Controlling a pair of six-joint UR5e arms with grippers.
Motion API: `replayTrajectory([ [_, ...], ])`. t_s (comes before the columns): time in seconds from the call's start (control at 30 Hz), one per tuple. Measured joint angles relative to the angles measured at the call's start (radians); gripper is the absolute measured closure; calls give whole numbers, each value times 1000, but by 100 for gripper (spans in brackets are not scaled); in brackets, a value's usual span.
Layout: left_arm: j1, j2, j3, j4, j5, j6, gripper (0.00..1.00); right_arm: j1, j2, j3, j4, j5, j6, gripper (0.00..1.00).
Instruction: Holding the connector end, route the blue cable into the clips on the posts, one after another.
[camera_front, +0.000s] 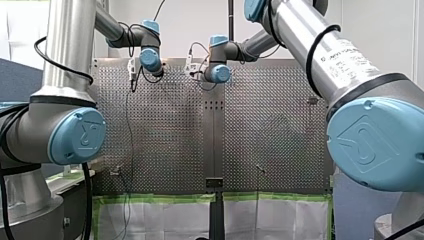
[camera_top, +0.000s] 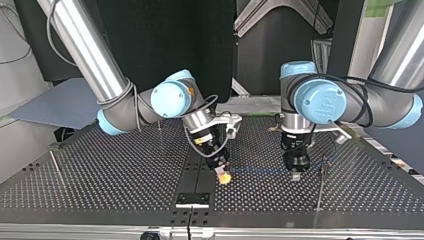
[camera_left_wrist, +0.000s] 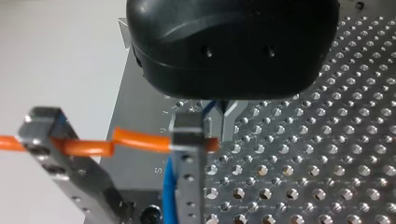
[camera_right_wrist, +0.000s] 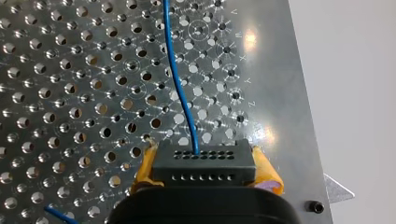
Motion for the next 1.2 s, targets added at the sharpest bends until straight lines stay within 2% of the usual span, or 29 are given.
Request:
replayTrajectory([
  [0.37, -20, -9, 0, -8, -15, -4, 100, -6, 0, 0, 26, 1, -9, 100],
  [0.53, -42, -33, 0, -25, -27, -5, 100, -5, 0, 7, 40, 4, -24, 100],
  [0.7, -56, -44, 0, -26, -40, -12, 100, -7, 1, 36, 42, 18, -42, 100],
  [0.8, -81, -67, -1, -24, -65, -22, 100, -9, 1, 55, 42, 20, -49, 100],
  [0.97, -125, -98, -1, -16, -114, -37, 100, -14, 4, 91, 38, 24, -53, 100],
  [1.1, -141, -107, -14, -5, -127, -44, 100, -17, 5, 103, 36, 25, -56, 100],
  [1.2, -150, -119, -30, 10, -133, -47, 100, -20, 18, 121, 33, 27, -71, 100],
])
